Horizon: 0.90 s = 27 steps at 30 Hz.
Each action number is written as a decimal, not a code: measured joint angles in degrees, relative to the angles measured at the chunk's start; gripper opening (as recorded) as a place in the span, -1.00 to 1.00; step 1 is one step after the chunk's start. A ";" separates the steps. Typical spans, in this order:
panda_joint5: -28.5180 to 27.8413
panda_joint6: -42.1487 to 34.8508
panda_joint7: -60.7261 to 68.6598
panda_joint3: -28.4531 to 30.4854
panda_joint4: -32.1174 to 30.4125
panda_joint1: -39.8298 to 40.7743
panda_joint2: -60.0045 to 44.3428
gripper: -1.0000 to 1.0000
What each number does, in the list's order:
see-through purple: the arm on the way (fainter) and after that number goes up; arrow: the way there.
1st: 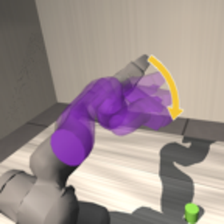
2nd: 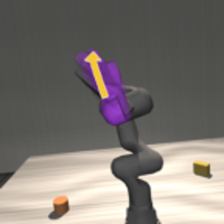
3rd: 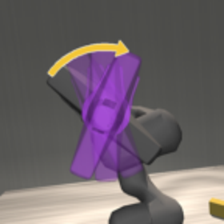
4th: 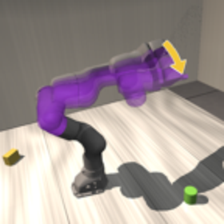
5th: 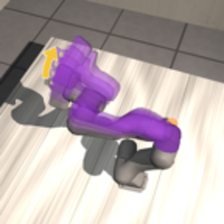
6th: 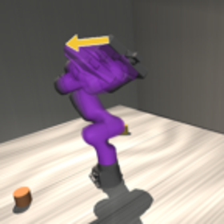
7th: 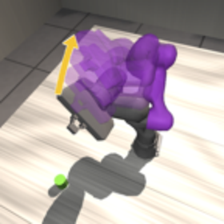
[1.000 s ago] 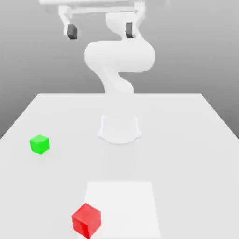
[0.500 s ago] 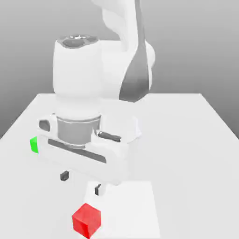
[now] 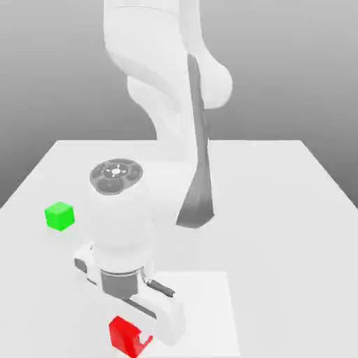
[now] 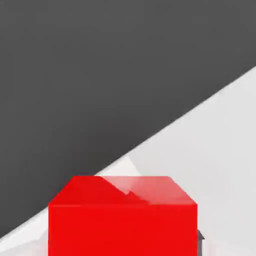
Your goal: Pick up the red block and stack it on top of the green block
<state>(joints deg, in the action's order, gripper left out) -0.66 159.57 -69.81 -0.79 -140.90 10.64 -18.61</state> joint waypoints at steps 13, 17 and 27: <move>-9.75 -6.57 -6.58 15.42 -16.57 24.18 23.39 -1.00; -12.89 -6.96 -8.65 20.77 -23.03 32.52 30.47 -1.00; -4.17 6.16 -2.66 27.61 -28.00 35.15 22.12 -1.00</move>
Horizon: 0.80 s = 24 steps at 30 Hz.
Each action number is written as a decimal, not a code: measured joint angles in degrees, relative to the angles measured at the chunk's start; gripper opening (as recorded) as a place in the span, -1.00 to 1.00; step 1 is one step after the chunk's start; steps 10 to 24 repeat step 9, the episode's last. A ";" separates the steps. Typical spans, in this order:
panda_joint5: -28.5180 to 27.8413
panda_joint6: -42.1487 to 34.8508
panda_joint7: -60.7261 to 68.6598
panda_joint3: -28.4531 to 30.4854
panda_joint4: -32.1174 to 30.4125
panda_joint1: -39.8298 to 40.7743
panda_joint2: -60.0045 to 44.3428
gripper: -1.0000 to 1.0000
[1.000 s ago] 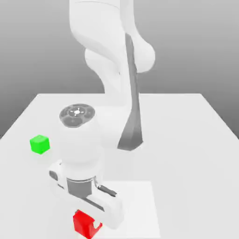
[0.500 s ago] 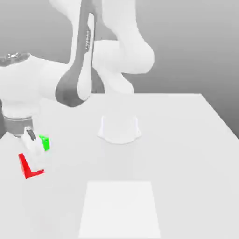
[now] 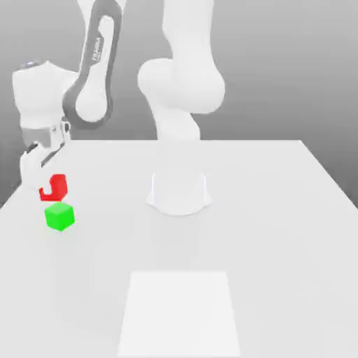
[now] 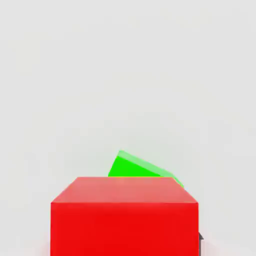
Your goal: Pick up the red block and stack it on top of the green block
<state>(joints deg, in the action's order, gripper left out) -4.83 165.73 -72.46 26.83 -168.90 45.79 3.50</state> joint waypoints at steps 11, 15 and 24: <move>4.88 2.88 3.35 0.44 0.04 -4.18 -3.21 1.00; 4.88 2.88 3.35 0.44 0.04 -4.18 -3.21 1.00; 4.88 2.88 3.35 0.44 0.04 -4.18 -3.21 1.00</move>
